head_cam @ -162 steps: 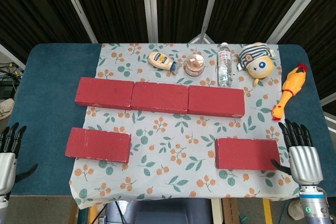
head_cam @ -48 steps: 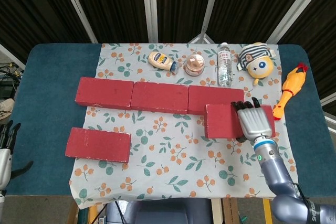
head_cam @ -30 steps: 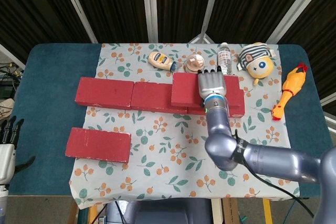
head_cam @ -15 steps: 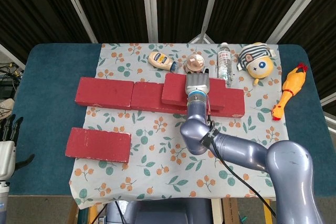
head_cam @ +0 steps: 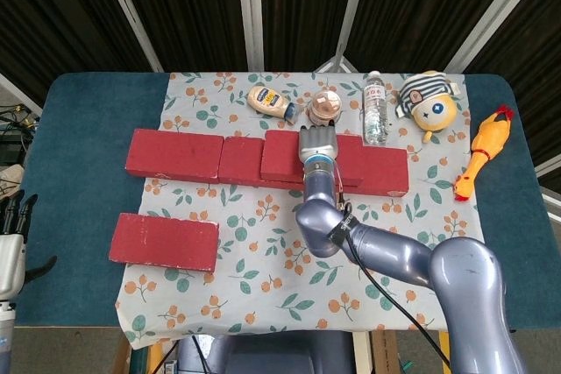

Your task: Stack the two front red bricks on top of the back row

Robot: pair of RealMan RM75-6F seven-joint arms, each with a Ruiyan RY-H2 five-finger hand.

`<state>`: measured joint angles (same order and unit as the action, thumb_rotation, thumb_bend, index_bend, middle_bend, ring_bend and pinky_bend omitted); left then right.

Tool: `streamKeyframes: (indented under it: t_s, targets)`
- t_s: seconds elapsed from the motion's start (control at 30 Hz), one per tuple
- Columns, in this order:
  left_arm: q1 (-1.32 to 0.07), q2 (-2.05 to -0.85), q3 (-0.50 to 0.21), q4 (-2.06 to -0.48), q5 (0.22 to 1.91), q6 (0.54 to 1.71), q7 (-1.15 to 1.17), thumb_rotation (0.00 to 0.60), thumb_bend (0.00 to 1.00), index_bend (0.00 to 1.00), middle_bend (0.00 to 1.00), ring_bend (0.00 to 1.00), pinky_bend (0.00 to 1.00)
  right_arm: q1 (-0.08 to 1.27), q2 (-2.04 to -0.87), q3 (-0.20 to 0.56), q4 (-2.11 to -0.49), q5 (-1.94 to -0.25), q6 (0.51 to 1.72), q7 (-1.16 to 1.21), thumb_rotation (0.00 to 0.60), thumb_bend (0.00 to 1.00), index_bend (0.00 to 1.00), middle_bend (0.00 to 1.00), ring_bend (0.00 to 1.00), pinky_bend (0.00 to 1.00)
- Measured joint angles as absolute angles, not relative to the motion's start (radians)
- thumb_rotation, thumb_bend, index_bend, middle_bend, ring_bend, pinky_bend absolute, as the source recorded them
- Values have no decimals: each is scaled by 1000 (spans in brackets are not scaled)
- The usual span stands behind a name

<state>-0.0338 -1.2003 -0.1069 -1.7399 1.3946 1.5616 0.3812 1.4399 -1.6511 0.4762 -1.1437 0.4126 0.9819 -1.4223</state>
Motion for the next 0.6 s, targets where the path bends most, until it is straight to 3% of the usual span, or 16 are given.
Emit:
streamKeyframes:
  t_s: [0.6]
  targets:
    - [-33,-1200,-106,-1739,1390,1573,382,600,0,17,0,0,126,1423,-1686,489,-1108,368,971,-1436,600,109,225,277,187,0]
